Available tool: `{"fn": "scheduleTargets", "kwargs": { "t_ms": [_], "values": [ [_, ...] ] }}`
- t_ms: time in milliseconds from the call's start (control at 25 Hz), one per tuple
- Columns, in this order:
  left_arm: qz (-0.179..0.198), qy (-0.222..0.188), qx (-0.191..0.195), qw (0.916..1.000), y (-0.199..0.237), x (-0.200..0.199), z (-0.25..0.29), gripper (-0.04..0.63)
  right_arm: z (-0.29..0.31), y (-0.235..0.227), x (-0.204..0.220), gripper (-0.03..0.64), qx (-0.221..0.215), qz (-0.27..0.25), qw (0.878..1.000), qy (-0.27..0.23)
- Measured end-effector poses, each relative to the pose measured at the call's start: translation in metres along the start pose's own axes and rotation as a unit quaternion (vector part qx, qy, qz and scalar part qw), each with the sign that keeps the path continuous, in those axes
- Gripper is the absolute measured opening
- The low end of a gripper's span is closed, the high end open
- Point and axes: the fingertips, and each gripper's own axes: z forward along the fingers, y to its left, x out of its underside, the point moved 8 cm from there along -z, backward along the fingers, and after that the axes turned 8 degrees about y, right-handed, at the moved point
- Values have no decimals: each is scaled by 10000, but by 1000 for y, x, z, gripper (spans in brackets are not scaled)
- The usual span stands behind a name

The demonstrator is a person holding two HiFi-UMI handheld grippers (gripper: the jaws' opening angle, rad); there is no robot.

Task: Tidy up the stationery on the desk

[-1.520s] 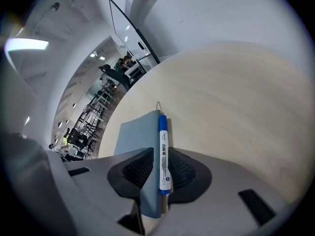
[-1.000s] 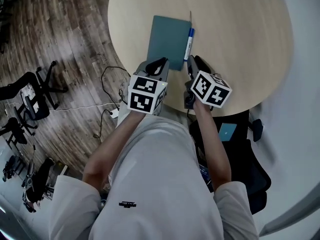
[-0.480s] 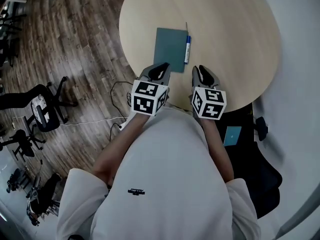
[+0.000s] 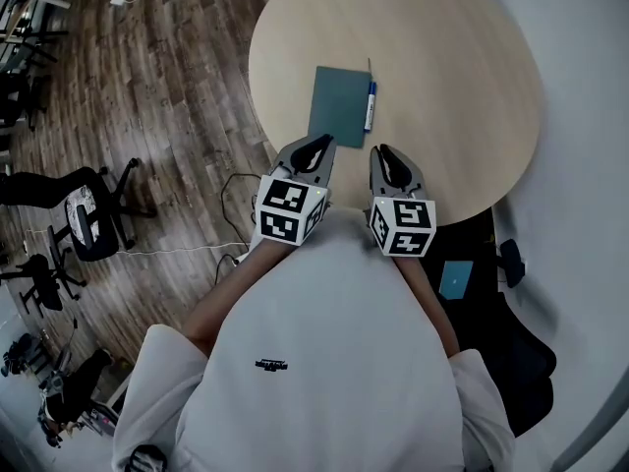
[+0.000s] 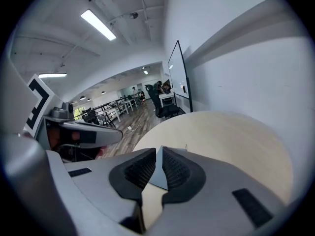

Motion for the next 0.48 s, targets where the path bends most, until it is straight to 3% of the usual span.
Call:
{"fn": "scheduleTargets", "kwargs": {
  "t_ms": [480],
  "values": [
    [-49, -117, -171, 9998, -4, 4, -5, 32, -4, -6, 2, 32, -246, -139, 9996, 18]
  ]
}}
